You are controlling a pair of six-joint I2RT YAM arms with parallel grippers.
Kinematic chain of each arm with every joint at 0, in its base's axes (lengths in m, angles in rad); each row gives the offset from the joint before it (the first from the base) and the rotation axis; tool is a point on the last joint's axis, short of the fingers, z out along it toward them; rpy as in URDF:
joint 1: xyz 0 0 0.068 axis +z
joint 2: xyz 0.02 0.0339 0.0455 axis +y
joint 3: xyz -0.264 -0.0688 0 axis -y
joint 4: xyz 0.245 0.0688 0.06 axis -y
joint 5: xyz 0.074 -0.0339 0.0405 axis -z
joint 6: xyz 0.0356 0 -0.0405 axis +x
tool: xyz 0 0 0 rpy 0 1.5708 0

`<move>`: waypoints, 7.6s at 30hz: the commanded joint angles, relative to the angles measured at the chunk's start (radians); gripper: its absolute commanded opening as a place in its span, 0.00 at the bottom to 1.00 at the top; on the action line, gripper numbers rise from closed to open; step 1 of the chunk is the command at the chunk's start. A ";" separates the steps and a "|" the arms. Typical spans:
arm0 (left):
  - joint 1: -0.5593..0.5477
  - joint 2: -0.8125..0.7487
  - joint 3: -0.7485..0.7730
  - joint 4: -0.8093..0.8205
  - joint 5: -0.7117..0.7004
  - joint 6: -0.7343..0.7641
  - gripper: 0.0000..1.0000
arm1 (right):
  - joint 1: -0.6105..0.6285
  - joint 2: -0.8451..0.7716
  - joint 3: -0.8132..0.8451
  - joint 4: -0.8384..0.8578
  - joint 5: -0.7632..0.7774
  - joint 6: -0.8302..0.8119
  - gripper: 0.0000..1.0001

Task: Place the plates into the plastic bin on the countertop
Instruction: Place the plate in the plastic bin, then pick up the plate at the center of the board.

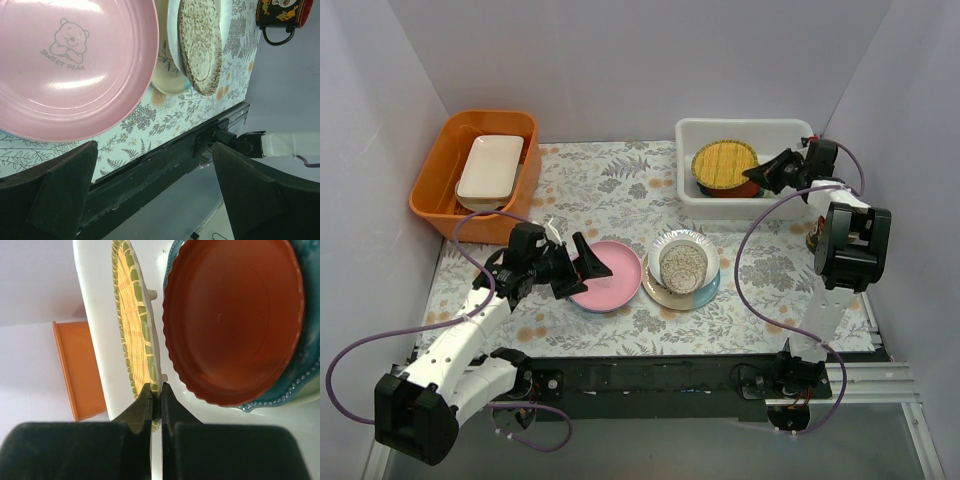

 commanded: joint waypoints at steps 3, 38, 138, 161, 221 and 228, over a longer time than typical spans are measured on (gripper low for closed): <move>-0.003 -0.023 -0.029 0.019 0.024 0.004 0.98 | -0.007 0.023 0.074 0.035 -0.011 -0.011 0.01; -0.003 -0.086 -0.095 0.024 -0.003 -0.030 0.98 | -0.022 0.092 0.074 -0.023 -0.018 -0.080 0.12; -0.002 0.213 -0.235 0.080 -0.280 -0.234 0.25 | 0.759 -0.635 -0.512 -0.072 0.230 -0.195 0.83; 0.001 0.089 -0.256 0.073 -0.246 -0.252 0.00 | 0.796 -0.565 -0.518 -0.104 0.241 -0.235 0.76; 0.001 0.029 -0.198 0.016 -0.247 -0.201 0.48 | 0.931 -0.361 -0.303 -0.291 0.494 -0.335 0.01; 0.001 0.005 -0.186 -0.002 -0.270 -0.205 0.85 | 0.931 -0.374 -0.302 -0.294 0.494 -0.333 0.01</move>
